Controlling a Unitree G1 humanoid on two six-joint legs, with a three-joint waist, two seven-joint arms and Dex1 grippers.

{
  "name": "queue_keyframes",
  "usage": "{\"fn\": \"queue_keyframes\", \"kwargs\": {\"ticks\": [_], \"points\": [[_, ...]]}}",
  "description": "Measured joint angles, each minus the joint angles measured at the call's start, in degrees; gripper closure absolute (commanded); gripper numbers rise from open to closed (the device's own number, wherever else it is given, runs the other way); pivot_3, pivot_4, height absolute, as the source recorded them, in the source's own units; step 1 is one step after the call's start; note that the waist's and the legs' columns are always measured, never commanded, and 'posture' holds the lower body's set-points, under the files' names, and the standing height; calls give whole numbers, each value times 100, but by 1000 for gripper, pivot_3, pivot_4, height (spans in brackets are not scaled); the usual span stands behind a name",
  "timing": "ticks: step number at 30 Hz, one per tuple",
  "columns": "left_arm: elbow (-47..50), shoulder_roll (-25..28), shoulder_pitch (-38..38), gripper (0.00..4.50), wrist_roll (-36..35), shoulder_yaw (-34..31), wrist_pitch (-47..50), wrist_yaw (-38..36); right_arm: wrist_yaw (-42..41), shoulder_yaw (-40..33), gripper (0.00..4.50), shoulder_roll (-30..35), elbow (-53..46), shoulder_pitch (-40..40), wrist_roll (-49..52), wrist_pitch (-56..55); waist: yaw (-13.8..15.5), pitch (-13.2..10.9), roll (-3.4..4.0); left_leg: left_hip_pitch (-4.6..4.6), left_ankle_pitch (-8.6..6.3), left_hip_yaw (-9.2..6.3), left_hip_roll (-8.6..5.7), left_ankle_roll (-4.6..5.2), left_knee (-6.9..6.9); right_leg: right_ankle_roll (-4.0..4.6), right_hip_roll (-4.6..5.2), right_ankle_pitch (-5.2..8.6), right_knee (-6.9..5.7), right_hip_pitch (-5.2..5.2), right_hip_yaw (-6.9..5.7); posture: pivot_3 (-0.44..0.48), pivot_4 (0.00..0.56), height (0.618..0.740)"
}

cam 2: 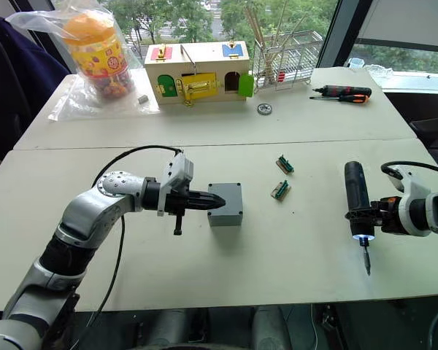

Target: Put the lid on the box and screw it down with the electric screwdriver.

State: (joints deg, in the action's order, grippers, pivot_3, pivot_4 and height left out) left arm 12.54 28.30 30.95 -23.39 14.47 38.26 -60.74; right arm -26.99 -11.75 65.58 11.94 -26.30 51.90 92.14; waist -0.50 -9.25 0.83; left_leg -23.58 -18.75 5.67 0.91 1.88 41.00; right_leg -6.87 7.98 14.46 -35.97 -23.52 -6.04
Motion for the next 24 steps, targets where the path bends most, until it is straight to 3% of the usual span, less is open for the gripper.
{"fn": "queue_keyframes", "kwargs": {"ticks": [6,8,12,18,21,24], "points": [[135,9,-218,4500,2,-3,23,225,-398,701,2715,-5,524,-575,-486,-40,43,0,0,1,0,-1,1,-1,4,0,0,0,-2,0,0,0,150,711],[137,38,-229,4500,3,-6,24,254,-520,897,1660,-8,679,-653,-702,-181,82,0,0,1,0,1,0,-1,4,0,0,0,-2,0,0,0,150,711],[135,81,-300,4500,6,-23,21,342,-804,1118,45,-14,743,-807,-1014,-416,121,0,-1,2,1,0,2,-1,11,0,-1,0,-3,3,-1,0,150,711],[-148,239,-218,4500,91,-87,-182,347,-911,1144,45,-76,604,-845,-1443,-938,118,-2,1,2,1,2,1,-2,14,-1,0,-1,-6,1,-1,0,150,711],[-607,518,-35,4500,141,-356,-269,330,-962,805,45,-130,-286,-1200,-1461,-1456,77,-17,26,0,5,13,4,-9,2,-1,-3,-1,-12,-17,5,0,150,711],[-812,629,124,4500,159,-409,-341,182,-1105,258,45,-366,-1744,-1071,-1211,-1893,105,-13,7,0,5,-1,16,-15,-14,-1,-24,0,-7,-7,-5,0,150,711]]}}
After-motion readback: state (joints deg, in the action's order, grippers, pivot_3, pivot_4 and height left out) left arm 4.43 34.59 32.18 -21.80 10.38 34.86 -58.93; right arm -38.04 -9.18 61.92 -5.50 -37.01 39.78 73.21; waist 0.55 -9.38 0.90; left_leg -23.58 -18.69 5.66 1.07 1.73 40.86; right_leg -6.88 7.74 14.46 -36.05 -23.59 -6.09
